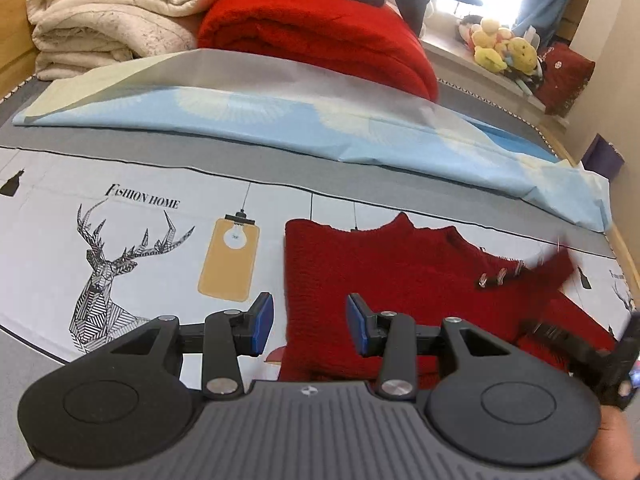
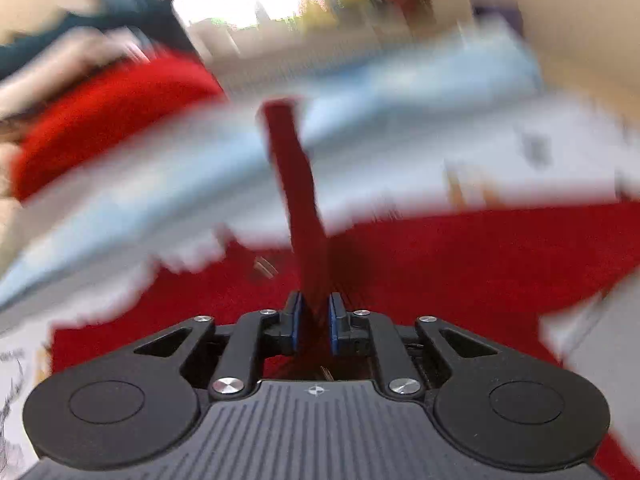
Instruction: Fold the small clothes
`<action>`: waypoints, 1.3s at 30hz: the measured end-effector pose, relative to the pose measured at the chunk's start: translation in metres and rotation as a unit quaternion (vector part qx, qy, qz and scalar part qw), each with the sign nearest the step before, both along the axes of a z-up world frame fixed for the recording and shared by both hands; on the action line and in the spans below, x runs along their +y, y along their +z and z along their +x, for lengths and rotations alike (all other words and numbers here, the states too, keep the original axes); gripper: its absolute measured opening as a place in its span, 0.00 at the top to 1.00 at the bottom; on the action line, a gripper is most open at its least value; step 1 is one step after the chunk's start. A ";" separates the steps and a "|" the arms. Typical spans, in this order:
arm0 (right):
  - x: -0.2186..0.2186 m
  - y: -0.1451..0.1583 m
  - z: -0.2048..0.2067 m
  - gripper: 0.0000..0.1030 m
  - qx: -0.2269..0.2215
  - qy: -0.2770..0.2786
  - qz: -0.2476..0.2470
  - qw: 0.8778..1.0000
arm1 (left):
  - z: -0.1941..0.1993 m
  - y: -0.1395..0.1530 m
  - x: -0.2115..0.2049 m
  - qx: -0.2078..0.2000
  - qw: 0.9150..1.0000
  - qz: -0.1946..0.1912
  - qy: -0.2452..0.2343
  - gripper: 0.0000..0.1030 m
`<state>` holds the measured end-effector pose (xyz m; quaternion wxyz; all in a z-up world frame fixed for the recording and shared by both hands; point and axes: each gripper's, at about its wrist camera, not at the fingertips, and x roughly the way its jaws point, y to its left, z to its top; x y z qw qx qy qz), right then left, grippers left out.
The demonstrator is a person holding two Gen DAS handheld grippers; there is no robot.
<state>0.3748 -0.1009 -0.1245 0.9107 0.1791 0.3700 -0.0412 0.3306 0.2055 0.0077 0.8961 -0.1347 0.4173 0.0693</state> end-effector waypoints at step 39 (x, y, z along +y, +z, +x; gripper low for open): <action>-0.392 -0.055 -0.041 0.89 -0.002 -0.298 0.136 0.945 | 0.005 -0.019 -0.037 0.028 0.999 0.020 -0.039 0.57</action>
